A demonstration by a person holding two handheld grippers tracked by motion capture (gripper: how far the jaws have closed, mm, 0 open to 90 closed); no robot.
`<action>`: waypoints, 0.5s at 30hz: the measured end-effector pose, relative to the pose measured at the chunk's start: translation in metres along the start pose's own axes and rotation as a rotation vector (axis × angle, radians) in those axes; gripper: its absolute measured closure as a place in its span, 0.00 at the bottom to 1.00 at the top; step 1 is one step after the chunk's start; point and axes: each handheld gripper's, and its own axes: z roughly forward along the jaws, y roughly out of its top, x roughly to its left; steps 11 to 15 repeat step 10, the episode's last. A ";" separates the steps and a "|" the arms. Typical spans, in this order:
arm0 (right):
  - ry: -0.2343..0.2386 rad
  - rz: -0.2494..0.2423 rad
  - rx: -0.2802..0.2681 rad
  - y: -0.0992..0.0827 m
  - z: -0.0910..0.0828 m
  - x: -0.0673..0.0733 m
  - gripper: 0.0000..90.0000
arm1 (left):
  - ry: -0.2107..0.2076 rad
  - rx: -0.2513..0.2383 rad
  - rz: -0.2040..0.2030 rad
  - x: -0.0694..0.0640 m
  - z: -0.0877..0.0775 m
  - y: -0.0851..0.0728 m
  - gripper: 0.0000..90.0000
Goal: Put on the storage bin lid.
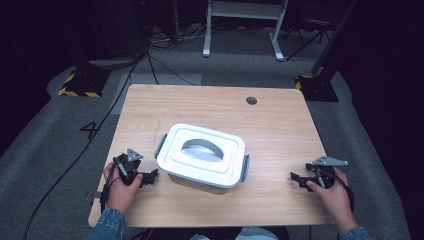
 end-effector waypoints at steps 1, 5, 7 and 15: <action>-0.012 -0.025 -0.004 -0.001 0.002 0.001 0.14 | 0.000 0.000 0.000 0.000 0.000 0.000 0.00; -0.014 -0.037 -0.004 -0.001 0.003 0.002 0.13 | 0.000 0.000 0.000 0.000 0.000 0.000 0.00; -0.012 -0.036 -0.004 -0.001 0.003 0.002 0.13 | 0.000 0.000 0.000 0.000 0.000 0.000 0.00; -0.011 -0.036 -0.004 -0.001 0.003 0.002 0.13 | 0.000 0.000 0.000 0.000 0.000 0.000 0.00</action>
